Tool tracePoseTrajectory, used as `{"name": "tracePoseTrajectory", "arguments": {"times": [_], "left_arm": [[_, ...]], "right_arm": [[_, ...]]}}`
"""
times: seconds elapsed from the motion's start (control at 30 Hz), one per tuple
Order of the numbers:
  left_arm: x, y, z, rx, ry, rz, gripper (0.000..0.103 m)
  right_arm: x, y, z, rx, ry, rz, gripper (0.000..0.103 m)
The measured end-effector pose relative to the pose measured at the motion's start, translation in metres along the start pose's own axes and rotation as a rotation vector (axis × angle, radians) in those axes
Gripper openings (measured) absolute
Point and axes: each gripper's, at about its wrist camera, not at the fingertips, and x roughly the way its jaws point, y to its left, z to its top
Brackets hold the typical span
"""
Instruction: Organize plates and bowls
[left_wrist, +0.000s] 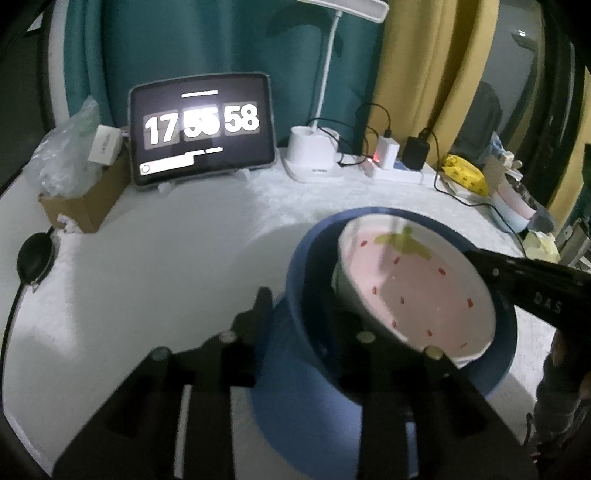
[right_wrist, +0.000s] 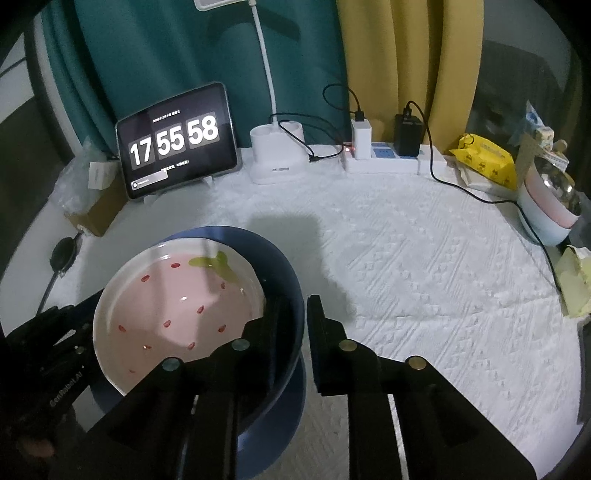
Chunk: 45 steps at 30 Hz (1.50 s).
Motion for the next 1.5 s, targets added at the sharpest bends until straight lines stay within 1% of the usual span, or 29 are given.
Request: {"name": "tracePoseTrajectory", "arguments": {"times": [0.17, 0.2, 0.23, 0.3, 0.73, 0.9, 1.07, 1.4, 1.47, 1.5], "left_arm": [[-0.01, 0.004, -0.004, -0.01, -0.015, 0.002, 0.037], [-0.012, 0.003, -0.005, -0.01, -0.019, 0.005, 0.041], [-0.014, 0.003, -0.007, -0.01, -0.021, 0.008, 0.046], [-0.017, 0.003, -0.01, -0.017, -0.027, 0.007, 0.047], [-0.04, -0.008, -0.022, -0.005, -0.048, 0.001, 0.048], [-0.047, -0.014, -0.026, 0.005, -0.053, 0.0, 0.048], [-0.052, -0.021, -0.03, 0.017, -0.059, -0.013, 0.048], [-0.072, -0.052, -0.041, 0.069, -0.081, -0.057, 0.049], [-0.076, -0.057, -0.041, 0.076, -0.086, -0.058, 0.049], [-0.08, -0.06, -0.042, 0.079, -0.091, -0.059, 0.052]], "right_arm": [[-0.007, -0.002, -0.003, 0.003, -0.009, -0.011, 0.032], [-0.009, -0.002, -0.004, 0.005, -0.011, -0.012, 0.034], [-0.011, -0.002, -0.005, 0.006, -0.014, -0.011, 0.034], [-0.015, -0.002, -0.007, 0.007, -0.019, -0.014, 0.035], [-0.035, -0.001, -0.023, -0.001, -0.031, -0.012, 0.04], [-0.045, -0.003, -0.028, 0.001, -0.045, -0.01, 0.043], [-0.054, -0.006, -0.034, 0.005, -0.055, -0.012, 0.044], [-0.076, -0.018, -0.047, 0.019, -0.086, -0.027, 0.044], [-0.082, -0.021, -0.05, 0.019, -0.096, -0.032, 0.044], [-0.086, -0.022, -0.051, 0.019, -0.102, -0.034, 0.044]]}}
